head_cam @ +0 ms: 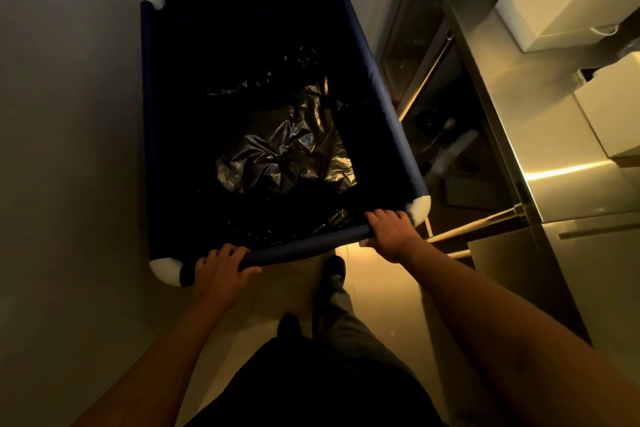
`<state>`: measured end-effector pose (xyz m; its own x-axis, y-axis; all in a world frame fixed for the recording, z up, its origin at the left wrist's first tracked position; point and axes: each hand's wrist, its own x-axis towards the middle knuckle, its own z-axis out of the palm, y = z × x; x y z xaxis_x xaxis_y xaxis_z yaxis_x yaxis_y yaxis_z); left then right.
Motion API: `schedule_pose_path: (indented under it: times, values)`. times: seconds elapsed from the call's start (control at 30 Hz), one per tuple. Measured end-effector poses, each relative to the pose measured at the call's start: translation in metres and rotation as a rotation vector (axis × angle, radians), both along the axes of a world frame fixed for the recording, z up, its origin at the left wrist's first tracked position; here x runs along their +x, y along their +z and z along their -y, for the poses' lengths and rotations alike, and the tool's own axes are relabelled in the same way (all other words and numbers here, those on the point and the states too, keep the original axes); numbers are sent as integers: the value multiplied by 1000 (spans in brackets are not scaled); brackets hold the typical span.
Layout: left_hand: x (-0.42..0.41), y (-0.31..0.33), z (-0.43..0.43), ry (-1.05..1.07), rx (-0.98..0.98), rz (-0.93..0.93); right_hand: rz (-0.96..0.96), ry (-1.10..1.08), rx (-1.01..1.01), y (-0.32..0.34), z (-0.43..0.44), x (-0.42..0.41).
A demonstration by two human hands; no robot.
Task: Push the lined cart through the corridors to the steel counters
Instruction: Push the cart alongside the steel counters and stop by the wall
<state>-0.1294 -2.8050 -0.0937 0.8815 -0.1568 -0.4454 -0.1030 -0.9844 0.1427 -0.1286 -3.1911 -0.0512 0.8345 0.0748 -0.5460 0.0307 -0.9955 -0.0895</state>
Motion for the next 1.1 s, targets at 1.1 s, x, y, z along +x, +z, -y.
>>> schedule_pose_path:
  times: [1.1]
  values:
    - [163, 14, 9, 116, 0, -56, -15, 204, 76, -5, 21, 216]
